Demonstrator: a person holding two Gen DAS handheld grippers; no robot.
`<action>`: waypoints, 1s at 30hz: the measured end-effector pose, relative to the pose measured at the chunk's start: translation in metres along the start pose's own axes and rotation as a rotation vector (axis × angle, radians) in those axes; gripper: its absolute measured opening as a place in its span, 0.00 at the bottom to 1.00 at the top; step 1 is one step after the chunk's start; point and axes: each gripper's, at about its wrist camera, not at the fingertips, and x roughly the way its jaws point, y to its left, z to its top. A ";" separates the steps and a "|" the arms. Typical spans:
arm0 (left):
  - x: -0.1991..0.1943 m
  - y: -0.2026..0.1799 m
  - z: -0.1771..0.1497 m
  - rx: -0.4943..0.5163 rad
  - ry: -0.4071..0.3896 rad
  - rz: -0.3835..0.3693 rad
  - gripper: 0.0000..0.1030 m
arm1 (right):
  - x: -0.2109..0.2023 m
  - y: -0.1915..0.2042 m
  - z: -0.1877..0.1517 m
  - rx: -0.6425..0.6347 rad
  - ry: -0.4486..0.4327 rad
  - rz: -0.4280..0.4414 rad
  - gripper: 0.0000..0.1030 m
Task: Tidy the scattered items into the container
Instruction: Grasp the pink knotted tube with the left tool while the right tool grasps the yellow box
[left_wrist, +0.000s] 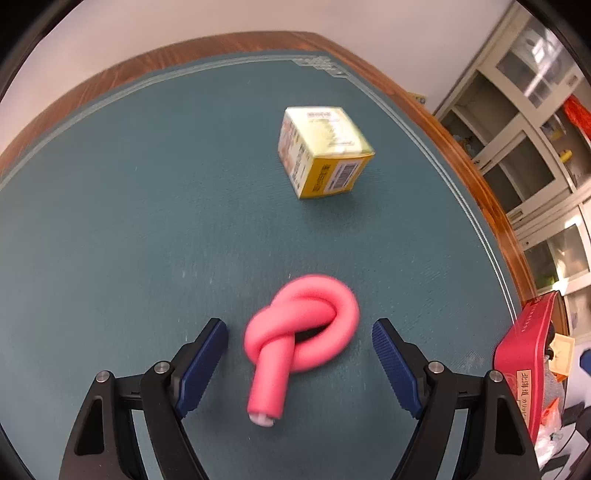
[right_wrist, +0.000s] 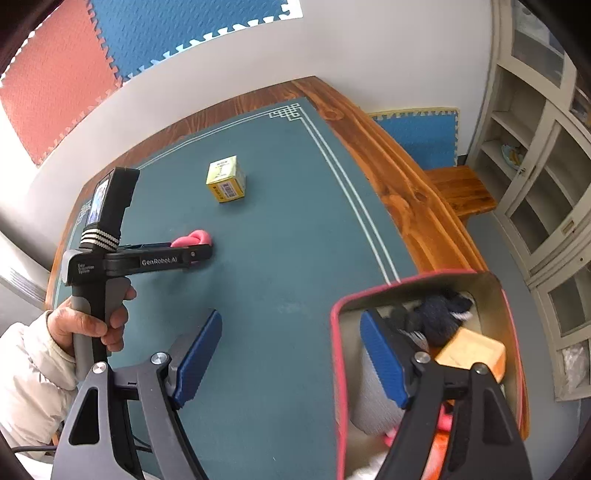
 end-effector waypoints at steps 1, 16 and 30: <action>0.000 0.000 -0.001 0.006 0.000 0.001 0.80 | 0.004 0.004 0.004 -0.009 0.000 0.003 0.78; -0.039 0.040 -0.010 -0.101 -0.084 -0.036 0.57 | 0.079 0.049 0.079 -0.082 -0.001 0.046 0.78; -0.059 0.077 -0.007 -0.198 -0.130 -0.051 0.57 | 0.181 0.083 0.146 -0.123 0.071 0.054 0.77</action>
